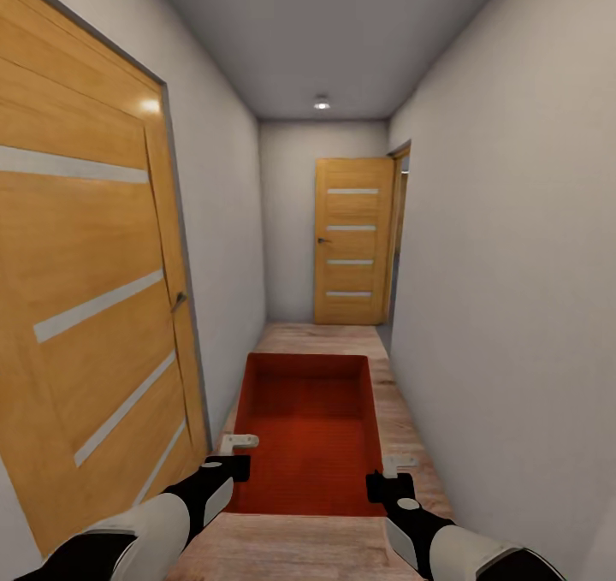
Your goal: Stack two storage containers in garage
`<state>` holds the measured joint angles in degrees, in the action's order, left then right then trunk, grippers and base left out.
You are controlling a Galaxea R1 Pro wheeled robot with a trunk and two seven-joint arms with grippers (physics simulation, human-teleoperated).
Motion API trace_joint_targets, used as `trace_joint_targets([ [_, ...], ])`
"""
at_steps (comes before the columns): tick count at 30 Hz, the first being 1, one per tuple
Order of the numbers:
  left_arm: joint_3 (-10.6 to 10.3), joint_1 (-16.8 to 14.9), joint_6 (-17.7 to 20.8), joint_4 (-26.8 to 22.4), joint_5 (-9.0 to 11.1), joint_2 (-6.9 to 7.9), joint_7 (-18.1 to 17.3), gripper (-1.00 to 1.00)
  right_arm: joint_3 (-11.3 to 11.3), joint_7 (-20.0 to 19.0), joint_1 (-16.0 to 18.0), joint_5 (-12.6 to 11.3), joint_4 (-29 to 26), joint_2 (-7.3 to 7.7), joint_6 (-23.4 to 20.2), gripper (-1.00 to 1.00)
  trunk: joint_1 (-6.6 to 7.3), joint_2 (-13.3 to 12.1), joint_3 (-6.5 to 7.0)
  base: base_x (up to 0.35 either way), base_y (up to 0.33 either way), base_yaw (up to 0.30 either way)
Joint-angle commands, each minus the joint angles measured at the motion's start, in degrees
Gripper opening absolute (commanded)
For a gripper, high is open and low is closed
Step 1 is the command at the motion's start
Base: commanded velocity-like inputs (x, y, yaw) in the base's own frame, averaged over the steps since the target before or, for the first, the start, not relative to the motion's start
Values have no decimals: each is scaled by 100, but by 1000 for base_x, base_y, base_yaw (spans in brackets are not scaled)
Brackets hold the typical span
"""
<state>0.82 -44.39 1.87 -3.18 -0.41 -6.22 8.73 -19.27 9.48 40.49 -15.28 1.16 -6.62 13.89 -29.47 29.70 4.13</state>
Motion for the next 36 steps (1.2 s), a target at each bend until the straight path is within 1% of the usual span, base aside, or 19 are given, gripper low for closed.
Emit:
trace_joint_targets([
  [1,252,0,24,10,6,306,59,-100,55,21,4,-63,-1,12,565,-100,-5,3,-2,323,0,0],
  [7,252,0,24,10,6,306,59,-100,55,19,4,-63,-1,12,565,-100,-5,3,-2,323,24,0],
  [18,252,0,25,10,6,306,59,-100,55,19,5,-63,-1,12,568,-100,-5,3,-2,323,123,-1],
  [26,252,0,24,10,6,306,59,-100,55,19,3,-63,-1,12,569,-100,-5,3,-2,323,137,-144],
  [36,252,0,24,10,6,306,59,-100,55,26,5,-63,-1,12,564,-100,-5,3,-2,323,110,-15],
])
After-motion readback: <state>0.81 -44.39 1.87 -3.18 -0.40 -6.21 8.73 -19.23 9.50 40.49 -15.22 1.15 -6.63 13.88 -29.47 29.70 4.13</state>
